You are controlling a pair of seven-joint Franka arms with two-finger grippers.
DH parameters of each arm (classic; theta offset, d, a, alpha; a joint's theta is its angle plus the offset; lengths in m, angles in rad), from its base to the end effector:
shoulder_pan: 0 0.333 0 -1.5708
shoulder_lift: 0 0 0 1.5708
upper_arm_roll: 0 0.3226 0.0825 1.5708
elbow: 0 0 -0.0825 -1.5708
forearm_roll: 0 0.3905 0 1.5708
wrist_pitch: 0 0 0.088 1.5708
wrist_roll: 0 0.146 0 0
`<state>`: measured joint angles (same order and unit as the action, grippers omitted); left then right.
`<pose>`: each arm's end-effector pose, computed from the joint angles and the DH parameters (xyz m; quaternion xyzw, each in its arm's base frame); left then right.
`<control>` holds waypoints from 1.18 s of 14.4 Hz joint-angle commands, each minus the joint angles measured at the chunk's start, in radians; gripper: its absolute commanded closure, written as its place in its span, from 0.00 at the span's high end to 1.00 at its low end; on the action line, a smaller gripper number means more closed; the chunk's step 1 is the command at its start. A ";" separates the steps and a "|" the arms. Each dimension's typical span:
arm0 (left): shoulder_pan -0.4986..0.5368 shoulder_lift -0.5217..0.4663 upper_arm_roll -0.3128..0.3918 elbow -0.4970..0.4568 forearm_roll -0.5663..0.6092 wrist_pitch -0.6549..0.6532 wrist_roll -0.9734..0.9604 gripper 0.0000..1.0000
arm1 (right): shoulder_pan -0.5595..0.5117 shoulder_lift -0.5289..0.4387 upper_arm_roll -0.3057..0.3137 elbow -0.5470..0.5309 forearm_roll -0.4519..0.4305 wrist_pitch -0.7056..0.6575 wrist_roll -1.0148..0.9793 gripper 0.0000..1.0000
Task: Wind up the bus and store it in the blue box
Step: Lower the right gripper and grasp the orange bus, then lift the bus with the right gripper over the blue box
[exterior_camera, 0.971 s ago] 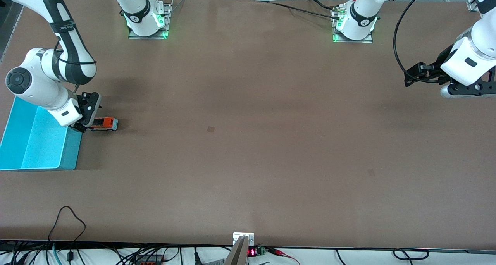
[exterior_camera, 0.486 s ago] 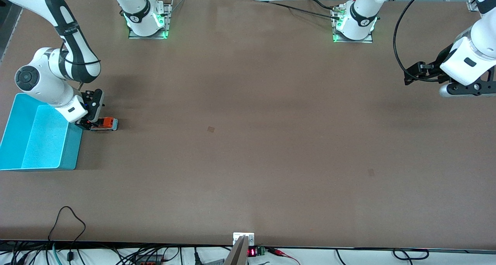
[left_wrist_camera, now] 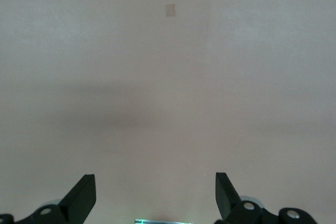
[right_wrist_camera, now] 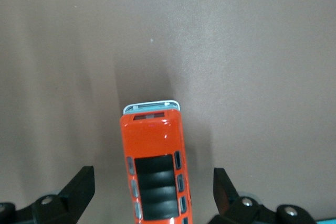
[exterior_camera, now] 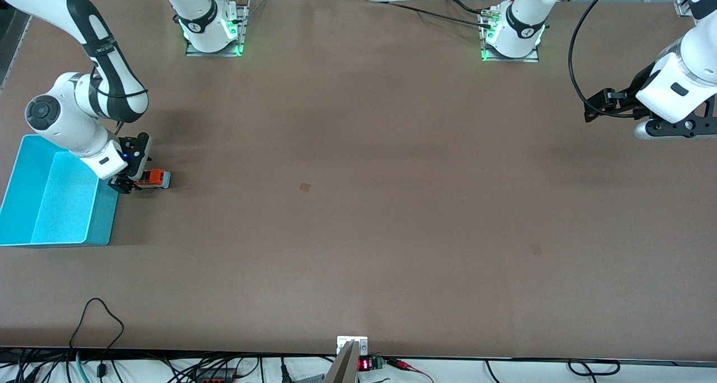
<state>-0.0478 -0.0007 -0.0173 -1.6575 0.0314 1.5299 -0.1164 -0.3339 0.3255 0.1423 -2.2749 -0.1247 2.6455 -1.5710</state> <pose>0.5464 -0.0309 0.5484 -0.9975 -0.0252 0.0617 0.0214 0.5389 -0.1006 0.1800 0.7385 0.6737 0.0095 0.0248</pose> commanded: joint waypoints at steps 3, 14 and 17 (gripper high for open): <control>-0.003 -0.005 0.007 0.016 -0.016 -0.020 0.008 1.00 | -0.027 0.053 0.019 0.000 -0.009 0.074 -0.017 0.98; -0.004 -0.005 0.007 0.015 -0.016 -0.020 0.008 1.00 | -0.016 0.041 0.022 0.002 -0.001 0.062 0.153 0.00; -0.004 -0.005 0.005 0.016 -0.016 -0.019 0.008 1.00 | -0.008 -0.003 0.097 0.061 0.004 -0.043 0.424 0.00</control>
<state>-0.0479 -0.0013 -0.0173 -1.6559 0.0314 1.5281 -0.1165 -0.3379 0.3723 0.1777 -2.2545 -0.1228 2.6984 -1.3173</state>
